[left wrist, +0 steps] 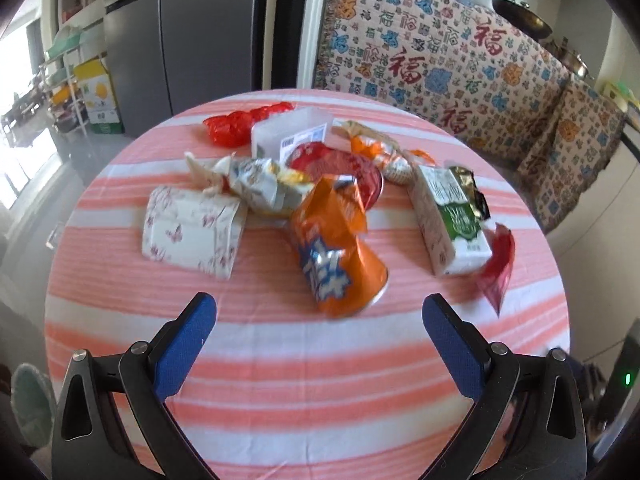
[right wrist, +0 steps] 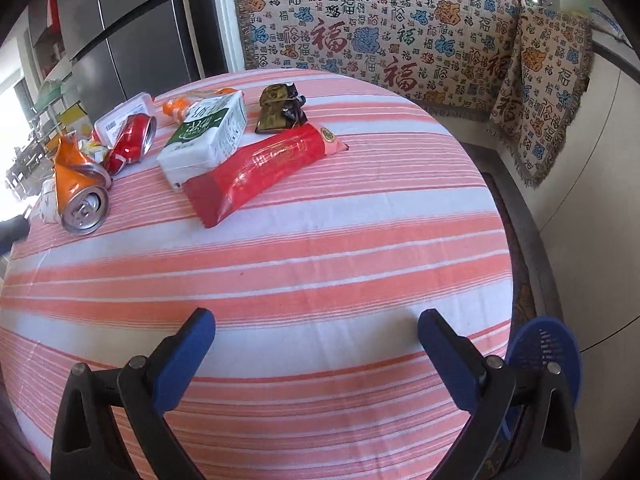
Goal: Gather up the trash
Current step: 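Reach the left tool to the orange can and close on it, then lift the orange can with the left tool while the right tool grasps the red wrapper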
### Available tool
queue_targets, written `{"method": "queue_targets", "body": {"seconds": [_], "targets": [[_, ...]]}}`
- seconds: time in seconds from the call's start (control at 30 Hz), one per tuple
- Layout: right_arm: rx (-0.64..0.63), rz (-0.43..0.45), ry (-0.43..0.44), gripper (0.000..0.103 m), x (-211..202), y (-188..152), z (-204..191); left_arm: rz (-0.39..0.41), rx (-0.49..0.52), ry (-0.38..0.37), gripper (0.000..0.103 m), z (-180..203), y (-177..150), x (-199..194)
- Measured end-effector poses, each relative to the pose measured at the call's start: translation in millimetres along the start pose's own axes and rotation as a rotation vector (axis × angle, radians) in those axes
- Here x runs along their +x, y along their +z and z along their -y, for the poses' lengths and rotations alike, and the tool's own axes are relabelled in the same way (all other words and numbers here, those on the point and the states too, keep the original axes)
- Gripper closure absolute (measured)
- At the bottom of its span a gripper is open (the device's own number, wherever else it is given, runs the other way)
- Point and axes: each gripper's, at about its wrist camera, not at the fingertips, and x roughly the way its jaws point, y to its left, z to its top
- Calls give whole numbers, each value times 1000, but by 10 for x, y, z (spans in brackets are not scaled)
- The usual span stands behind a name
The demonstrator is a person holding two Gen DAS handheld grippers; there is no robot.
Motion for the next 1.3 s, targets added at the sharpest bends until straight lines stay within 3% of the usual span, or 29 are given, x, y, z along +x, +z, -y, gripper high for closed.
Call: {"method": "queue_targets", "body": {"seconds": [0.03,0.1,0.13,0.2,0.3,0.43,0.6,0.63,0.77,1.03,1.2,1.3], "targets": [[-9,7,-4,0,6,-13,-9,-2,-2,20,1,38,102,105],[-24,23,-16,0,-14,-62,-40,14,-2,57,15,57,176,212],[-27,30,-14,0,-26,-84,-50,10,-2,55,37,42,186,250],[-32,33,-8,0,-43,-108,-59,-18,-31,-24,56,-49,140,274],[-40,39,-1,0,-52,-115,-38,-14,-67,-87,58,-198,-28,125],[-41,37,2,0,-61,-121,-16,-77,-146,-190,58,-507,-330,-102],[-36,39,-4,0,-62,-123,-20,-146,-143,-197,56,-686,-708,-225],[-36,41,-5,0,-61,-122,-19,-167,-126,-202,53,-685,-769,-224],[-33,46,-7,0,-57,-126,-35,-181,-45,-194,23,-660,-897,-291],[-33,53,-8,0,-72,-143,-44,-54,120,-119,8,-608,-843,-407],[-42,52,7,0,-73,-137,-28,-31,224,-118,10,-455,-717,-212],[-45,43,17,0,-76,-119,-9,-41,242,-152,30,-359,-748,-178]]}}
